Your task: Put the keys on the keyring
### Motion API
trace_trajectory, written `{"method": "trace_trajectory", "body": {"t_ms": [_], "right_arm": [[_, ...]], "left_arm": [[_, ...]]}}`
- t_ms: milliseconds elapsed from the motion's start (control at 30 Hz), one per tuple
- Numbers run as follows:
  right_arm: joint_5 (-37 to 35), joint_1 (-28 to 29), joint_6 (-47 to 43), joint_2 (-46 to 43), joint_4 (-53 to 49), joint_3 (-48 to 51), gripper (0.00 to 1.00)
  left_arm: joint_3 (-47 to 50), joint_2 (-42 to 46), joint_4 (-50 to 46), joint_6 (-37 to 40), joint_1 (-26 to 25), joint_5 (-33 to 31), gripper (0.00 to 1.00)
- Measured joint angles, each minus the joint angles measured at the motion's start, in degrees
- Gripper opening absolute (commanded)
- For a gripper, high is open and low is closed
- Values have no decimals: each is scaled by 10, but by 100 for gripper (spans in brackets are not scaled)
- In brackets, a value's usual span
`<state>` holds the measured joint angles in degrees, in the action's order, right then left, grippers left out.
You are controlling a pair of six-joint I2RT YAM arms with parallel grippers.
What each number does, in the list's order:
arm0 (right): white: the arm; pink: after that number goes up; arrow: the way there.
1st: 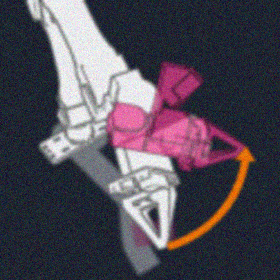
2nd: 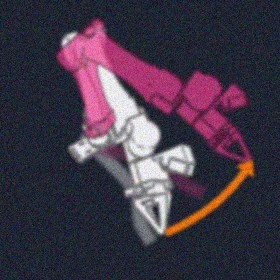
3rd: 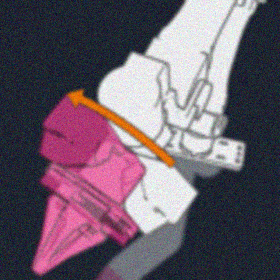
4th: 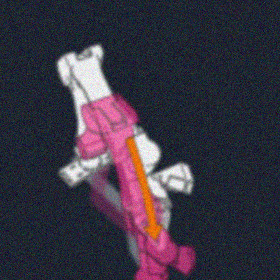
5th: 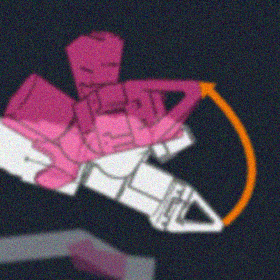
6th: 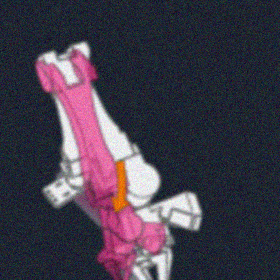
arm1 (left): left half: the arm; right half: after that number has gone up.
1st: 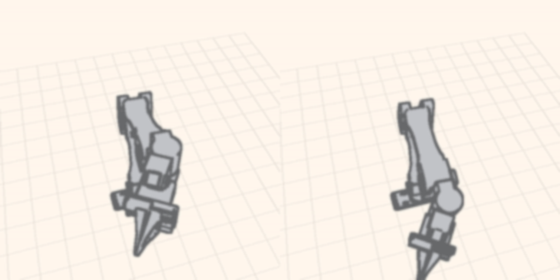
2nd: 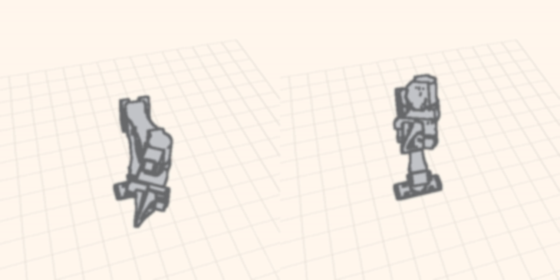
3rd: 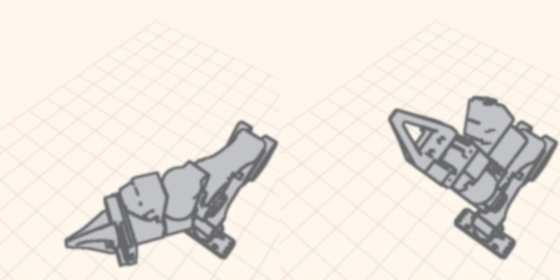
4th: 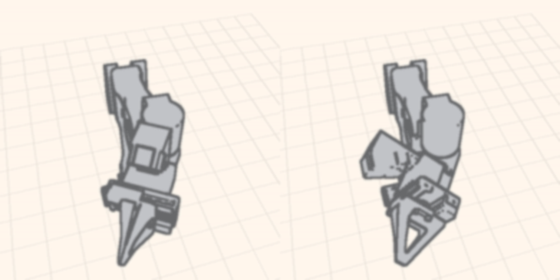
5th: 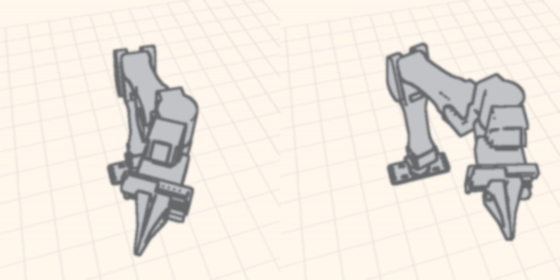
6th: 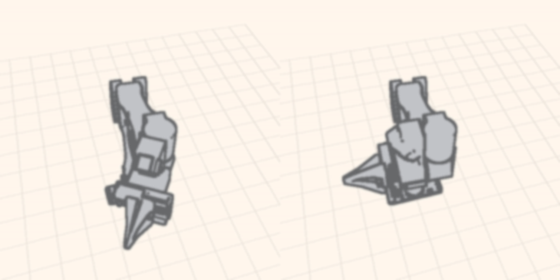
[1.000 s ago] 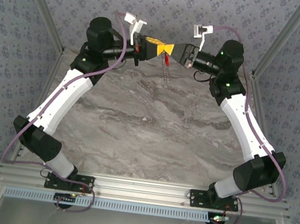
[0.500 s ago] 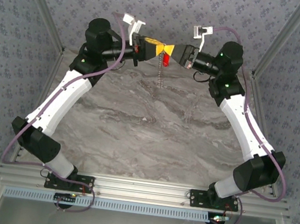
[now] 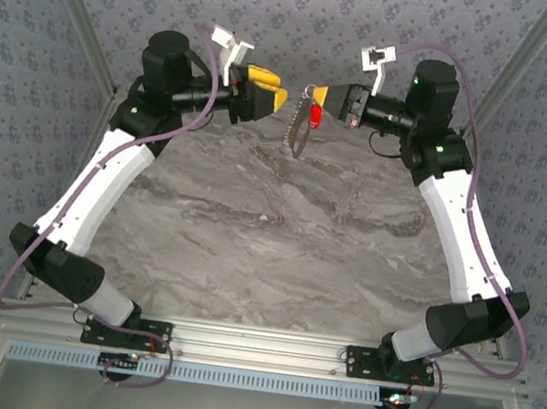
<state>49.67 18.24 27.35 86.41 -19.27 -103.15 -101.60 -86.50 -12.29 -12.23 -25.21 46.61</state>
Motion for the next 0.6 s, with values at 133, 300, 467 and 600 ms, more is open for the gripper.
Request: {"method": "trace_trajectory", "body": {"t_ms": [133,300,467,600], "right_arm": [[-64,18,-110,0,-127,-55,0],[-146,64,-216,4,-245,-115,0],[-198,109,-283,17,-315,-160,0],[-215,128,-307,28,-343,-175,0]], "left_arm": [[-20,7,-47,42,0,0,56],[-27,7,-97,86,0,0,53],[-28,7,-138,117,0,1,46],[-29,7,-158,125,0,11,46]]}}
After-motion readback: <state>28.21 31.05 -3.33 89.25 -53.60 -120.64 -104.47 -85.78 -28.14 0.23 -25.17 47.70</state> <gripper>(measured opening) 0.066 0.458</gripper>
